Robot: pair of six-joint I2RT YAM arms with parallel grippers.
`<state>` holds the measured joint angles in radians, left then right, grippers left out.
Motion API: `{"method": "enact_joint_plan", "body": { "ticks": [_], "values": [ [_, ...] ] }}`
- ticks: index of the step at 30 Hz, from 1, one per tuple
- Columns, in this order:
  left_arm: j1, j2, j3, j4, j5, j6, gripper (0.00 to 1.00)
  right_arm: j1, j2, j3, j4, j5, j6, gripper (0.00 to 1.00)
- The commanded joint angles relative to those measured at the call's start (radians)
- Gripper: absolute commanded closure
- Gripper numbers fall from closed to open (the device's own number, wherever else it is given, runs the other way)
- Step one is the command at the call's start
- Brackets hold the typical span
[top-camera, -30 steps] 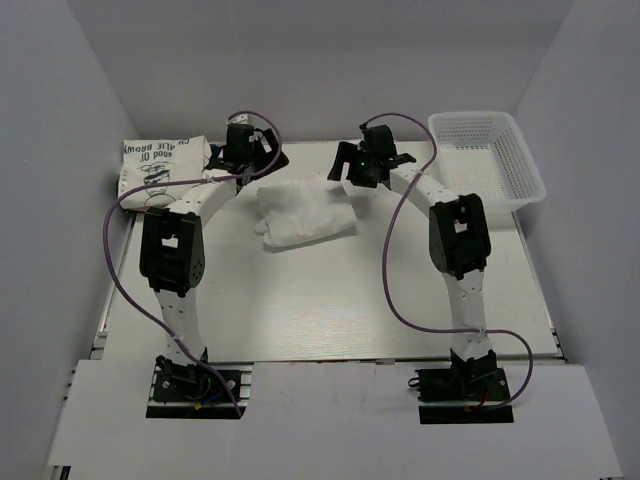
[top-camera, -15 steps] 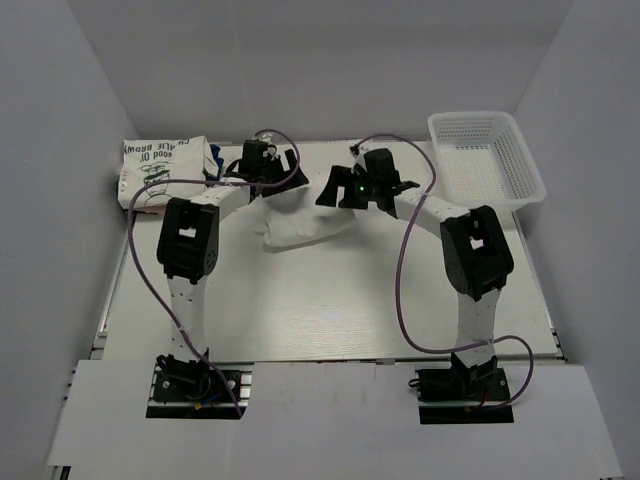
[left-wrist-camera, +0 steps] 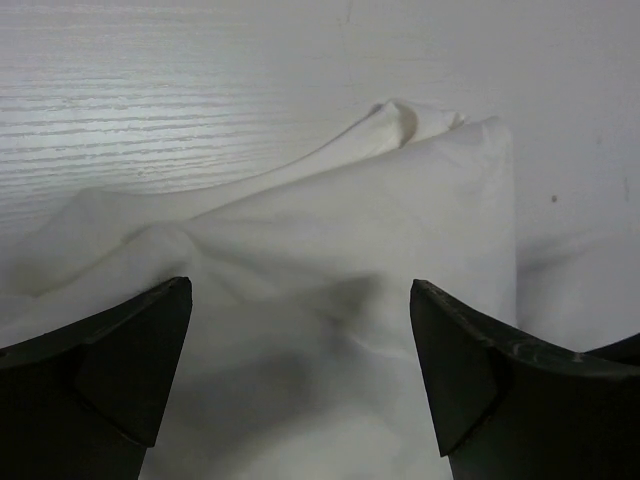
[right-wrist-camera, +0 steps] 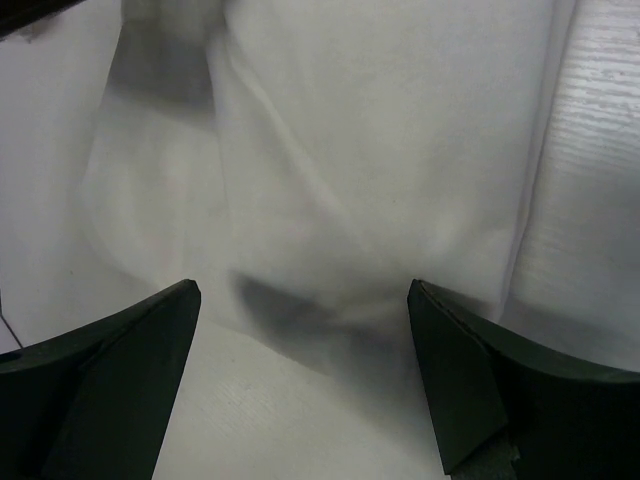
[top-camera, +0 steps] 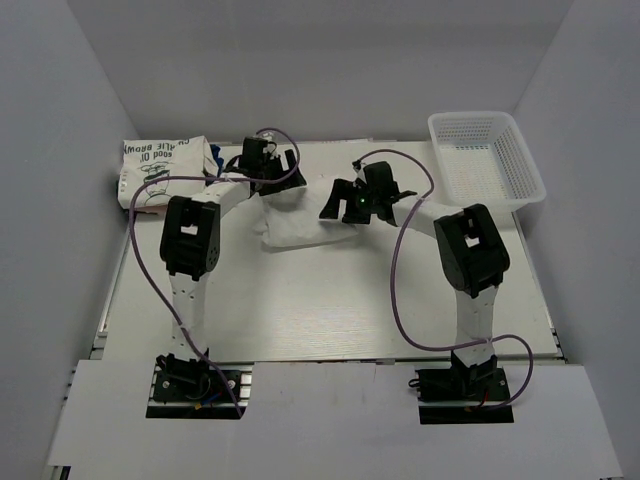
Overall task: Fold and stack the t-shirts
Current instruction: Smooth out wrinkles on the folded tshirt
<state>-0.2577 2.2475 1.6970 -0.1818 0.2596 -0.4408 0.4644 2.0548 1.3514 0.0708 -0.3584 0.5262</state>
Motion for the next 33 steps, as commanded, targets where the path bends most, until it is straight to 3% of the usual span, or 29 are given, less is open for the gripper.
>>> {"method": "enact_joint_plan", "body": {
  "ticks": [1, 6, 9, 12, 15, 24, 28, 33],
  "values": [
    [-0.017, -0.213, 0.014, -0.05, 0.033, 0.047, 0.0, 0.003, -0.114, -0.011, -0.095, 0.058, -0.04, 0.1],
    [-0.028, -0.364, -0.155, -0.05, 0.151, 0.047, 0.0, -0.003, -0.163, 0.018, -0.086, 0.055, -0.022, 0.1],
    [-0.038, -0.456, -0.347, 0.024, 0.213, 0.016, 0.0, -0.003, -0.151, 0.029, -0.048, 0.033, 0.027, 0.1],
    [-0.048, -0.526, -0.582, 0.131, 0.236, -0.027, 0.0, -0.004, -0.125, 0.02, -0.039, 0.013, 0.049, 0.1],
    [-0.048, -0.537, -0.692, 0.166, 0.199, -0.051, 0.0, -0.004, -0.111, -0.011, -0.031, 0.03, 0.067, 0.1],
    [-0.026, -0.456, -0.758, 0.111, 0.104, -0.07, 0.0, -0.015, -0.033, -0.064, -0.069, 0.022, 0.086, 0.1],
    [-0.04, -0.528, -0.77, 0.079, 0.113, -0.058, 0.0, -0.015, -0.05, -0.061, -0.104, 0.045, 0.055, 0.1],
    [-0.049, -0.655, -0.66, -0.011, 0.092, 0.042, 0.0, -0.013, -0.151, -0.028, -0.166, 0.096, -0.043, 0.1]
  ]
}}
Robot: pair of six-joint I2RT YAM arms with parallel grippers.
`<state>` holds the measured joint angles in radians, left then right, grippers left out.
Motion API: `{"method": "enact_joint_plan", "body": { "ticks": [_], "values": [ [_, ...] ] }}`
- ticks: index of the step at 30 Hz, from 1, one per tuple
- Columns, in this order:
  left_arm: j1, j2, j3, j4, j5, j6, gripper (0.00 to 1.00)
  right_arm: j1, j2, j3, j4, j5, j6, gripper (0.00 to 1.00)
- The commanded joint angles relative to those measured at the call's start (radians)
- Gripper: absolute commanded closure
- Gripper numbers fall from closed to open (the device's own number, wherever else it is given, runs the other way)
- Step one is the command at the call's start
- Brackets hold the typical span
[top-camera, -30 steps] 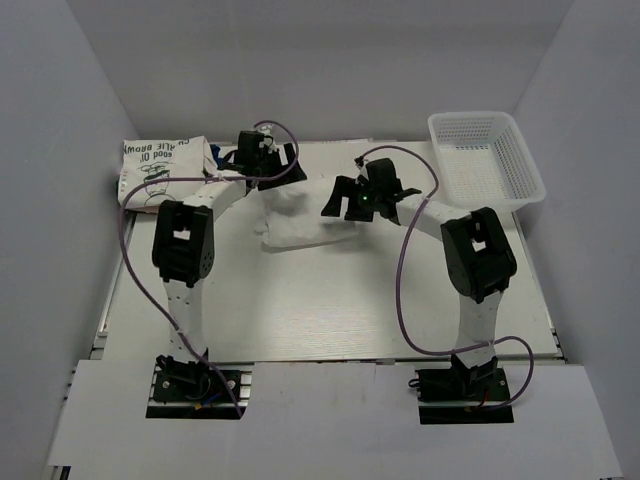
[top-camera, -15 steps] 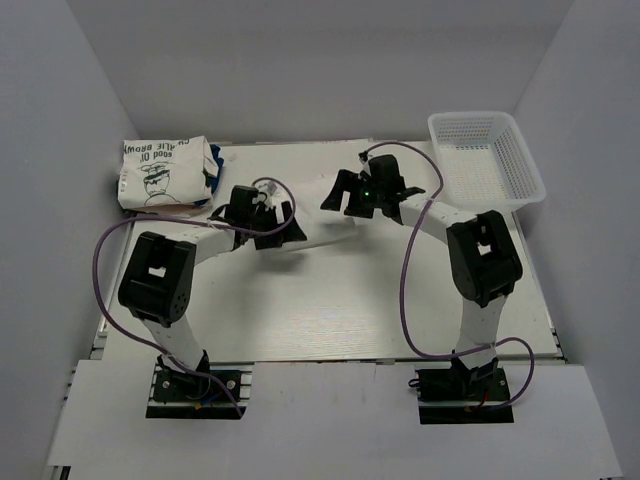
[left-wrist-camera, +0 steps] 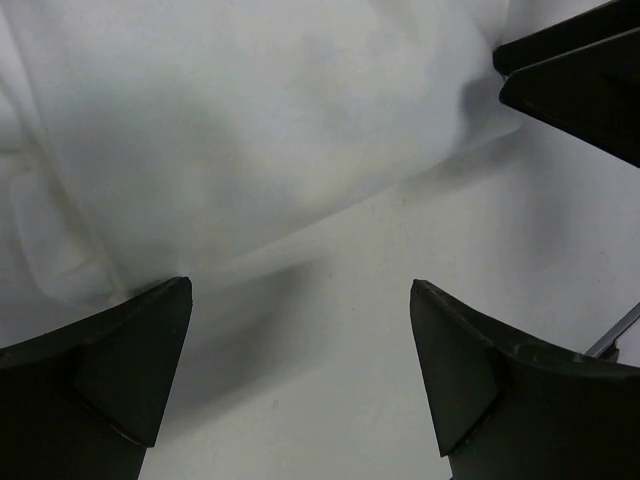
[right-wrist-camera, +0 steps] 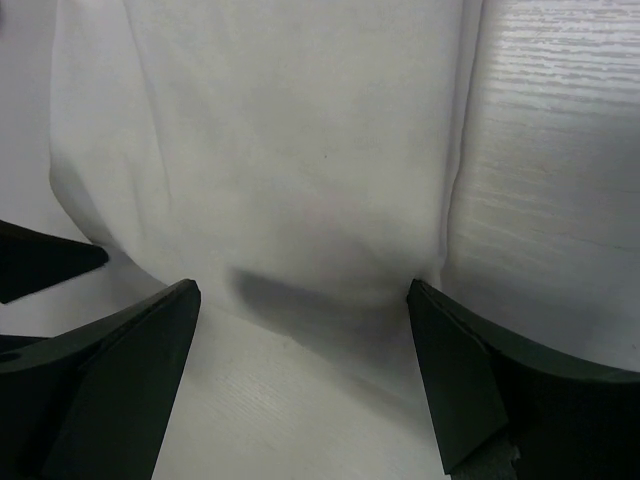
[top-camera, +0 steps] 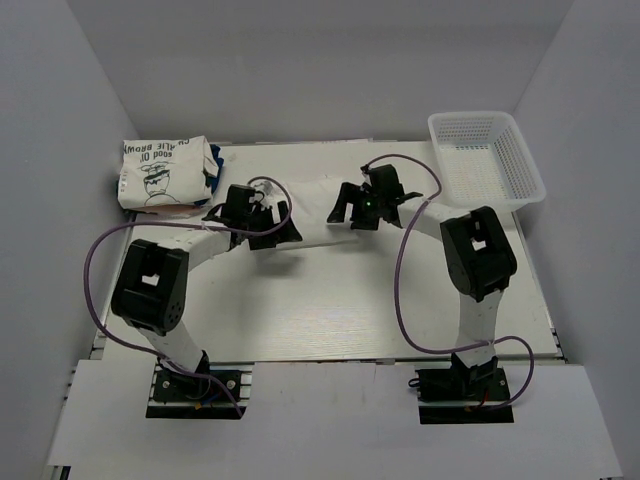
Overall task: Fold and stack the t-shirts
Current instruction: Smooth out wrinkles on the folded tshirt, then put the neatly folded tshirt into the corner of the board with the left arm
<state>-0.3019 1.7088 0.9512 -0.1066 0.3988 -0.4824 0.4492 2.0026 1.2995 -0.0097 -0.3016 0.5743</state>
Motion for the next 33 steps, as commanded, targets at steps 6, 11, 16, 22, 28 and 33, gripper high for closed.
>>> {"method": "enact_joint_plan", "body": {
  "ticks": [6, 11, 16, 22, 28, 33],
  "values": [
    [0.018, -0.078, 0.224, -0.246, -0.188, 0.099, 0.0, 0.003, -0.209, 0.029, -0.104, 0.007, -0.226, 0.1],
    [0.027, 0.014, 0.316, -0.309, -0.248, 0.108, 0.0, 0.003, -0.298, -0.034, -0.099, 0.012, -0.252, 0.1],
    [0.027, 0.121, 0.405, -0.357, -0.296, 0.076, 0.0, 0.0, -0.398, -0.095, -0.111, 0.108, -0.249, 0.1],
    [0.027, 0.279, 0.491, -0.426, -0.371, 0.028, 0.0, 0.0, -0.488, -0.161, -0.105, 0.18, -0.255, 0.1],
    [0.006, 0.359, 0.515, -0.352, -0.295, 0.01, 0.0, 0.0, -0.496, -0.177, -0.118, 0.21, -0.255, 0.1],
    [0.006, 0.42, 0.537, -0.285, -0.21, -0.021, 0.17, -0.001, -0.485, -0.18, -0.121, 0.225, -0.257, 0.1]
  ]
}}
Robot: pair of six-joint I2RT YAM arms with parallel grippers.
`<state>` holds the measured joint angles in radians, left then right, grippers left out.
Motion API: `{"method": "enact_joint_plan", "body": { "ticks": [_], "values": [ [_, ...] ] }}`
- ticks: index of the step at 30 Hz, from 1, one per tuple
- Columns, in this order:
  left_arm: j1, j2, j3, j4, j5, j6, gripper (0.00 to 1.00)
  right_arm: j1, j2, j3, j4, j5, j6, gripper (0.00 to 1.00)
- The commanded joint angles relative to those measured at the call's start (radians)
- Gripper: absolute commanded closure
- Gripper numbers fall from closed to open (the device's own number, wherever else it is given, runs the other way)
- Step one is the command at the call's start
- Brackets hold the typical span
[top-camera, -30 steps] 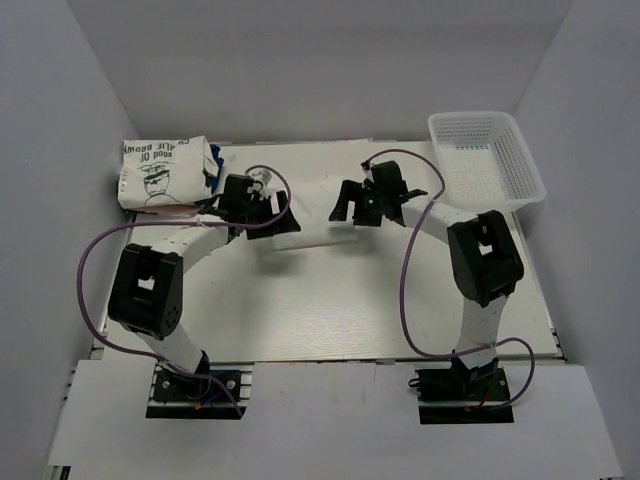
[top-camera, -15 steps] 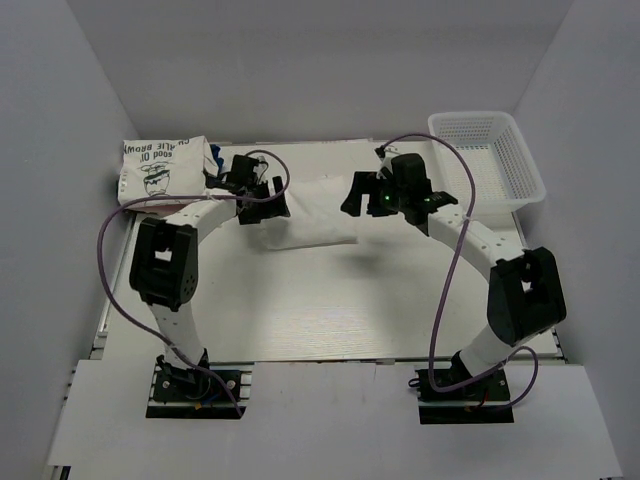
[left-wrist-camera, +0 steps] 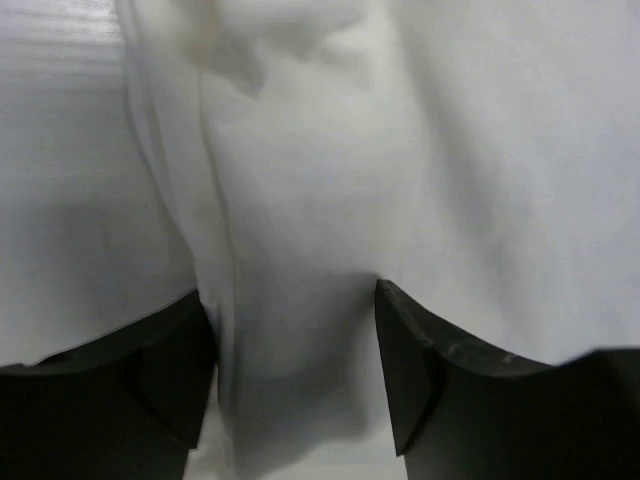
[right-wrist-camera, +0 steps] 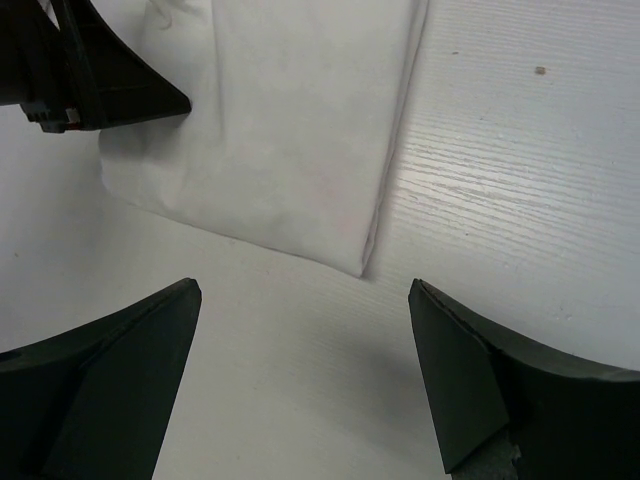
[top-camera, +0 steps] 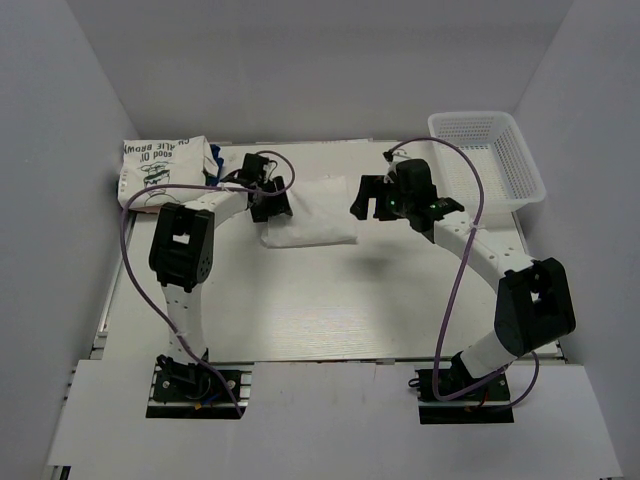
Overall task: Fold and stack the t-shirts
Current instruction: Put the neatly folded tshirt into the corner of the board with the left arm
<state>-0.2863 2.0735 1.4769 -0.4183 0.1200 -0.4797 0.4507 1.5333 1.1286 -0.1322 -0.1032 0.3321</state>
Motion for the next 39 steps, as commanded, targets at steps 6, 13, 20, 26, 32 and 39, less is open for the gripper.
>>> {"method": "enact_joint_plan", "body": {
  "ticks": [6, 13, 20, 26, 32, 39],
  "values": [
    [-0.01, 0.096, 0.043, 0.05, 0.078, -0.034, 0.89, -0.009, -0.016, -0.018, 0.0, 0.057, -0.016, 0.1],
    [-0.01, 0.042, 0.206, -0.051, -0.055, 0.191, 1.0, -0.015, -0.028, -0.062, 0.006, 0.144, -0.018, 0.1],
    [0.018, -0.157, 0.194, -0.034, -0.195, 0.472, 1.0, -0.023, -0.048, -0.107, 0.014, 0.304, -0.027, 0.1],
    [0.039, -0.228, 0.319, -0.151, -0.282, 0.604, 1.0, -0.027, -0.081, -0.142, 0.031, 0.338, -0.024, 0.1],
    [0.098, -0.25, 0.424, -0.218, -0.306, 0.687, 1.0, -0.029, -0.085, -0.147, 0.02, 0.341, -0.016, 0.1],
    [0.186, -0.218, 0.552, -0.277, -0.286, 0.714, 1.0, -0.027, -0.079, -0.142, 0.014, 0.327, -0.005, 0.1]
  ]
}}
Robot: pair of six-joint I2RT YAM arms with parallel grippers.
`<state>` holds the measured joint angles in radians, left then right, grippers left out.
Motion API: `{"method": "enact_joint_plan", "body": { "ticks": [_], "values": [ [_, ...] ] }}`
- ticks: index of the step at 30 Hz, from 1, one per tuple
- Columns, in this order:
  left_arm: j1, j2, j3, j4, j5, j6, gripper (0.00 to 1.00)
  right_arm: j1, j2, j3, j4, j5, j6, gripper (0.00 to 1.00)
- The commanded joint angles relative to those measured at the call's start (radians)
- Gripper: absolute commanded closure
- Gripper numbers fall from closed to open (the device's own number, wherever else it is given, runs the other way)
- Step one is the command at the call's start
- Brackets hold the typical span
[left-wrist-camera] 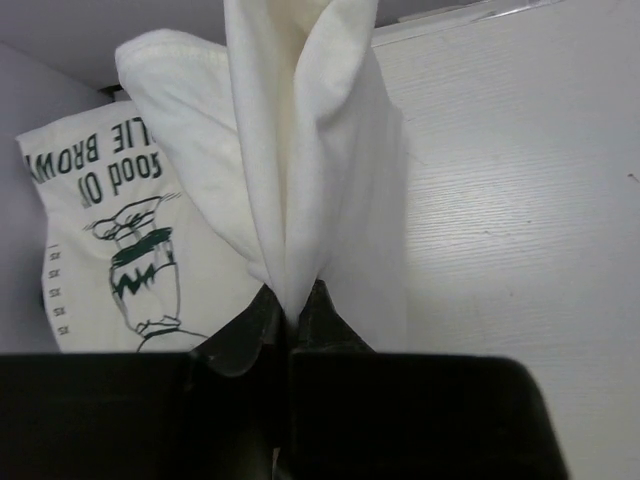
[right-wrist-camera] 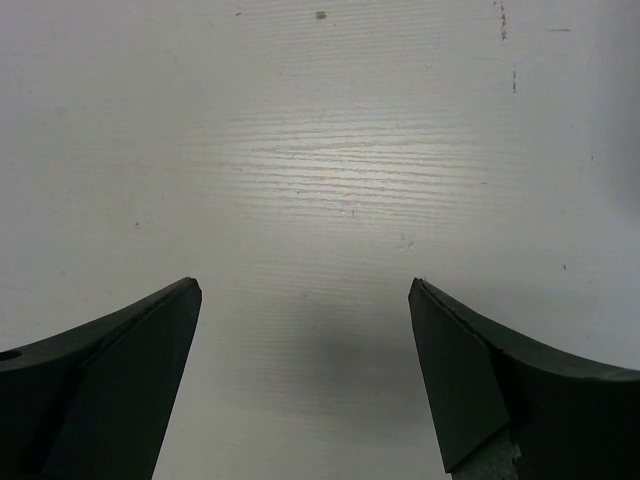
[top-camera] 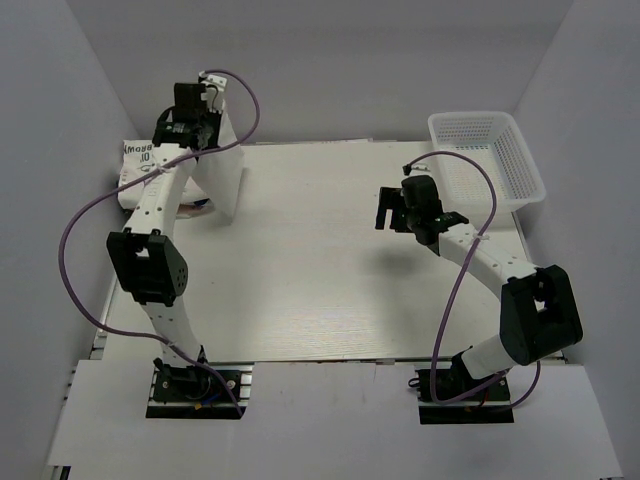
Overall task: Fold and stack the t-shirts
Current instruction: Put the neatly folded tshirt into the corner of the board with the left arm
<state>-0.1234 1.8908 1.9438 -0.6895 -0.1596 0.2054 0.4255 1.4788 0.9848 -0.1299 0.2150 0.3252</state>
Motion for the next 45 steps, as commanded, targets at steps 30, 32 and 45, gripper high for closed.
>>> {"method": "enact_joint_plan", "body": {
  "ticks": [30, 32, 45],
  "values": [
    [0.441, 0.309, 0.242, 0.148, 0.144, 0.02, 1.0, -0.002, 0.127, 0.181, -0.093, -0.002, -0.002, 0.1],
    [0.452, 0.341, 0.256, 0.148, 0.135, 0.008, 1.0, -0.001, 0.146, 0.196, -0.111, 0.0, -0.002, 0.1],
    [0.436, 0.179, 0.212, 0.05, 0.101, -0.222, 0.0, 0.001, 0.052, 0.155, -0.099, -0.042, 0.0, 0.1]
  ]
}}
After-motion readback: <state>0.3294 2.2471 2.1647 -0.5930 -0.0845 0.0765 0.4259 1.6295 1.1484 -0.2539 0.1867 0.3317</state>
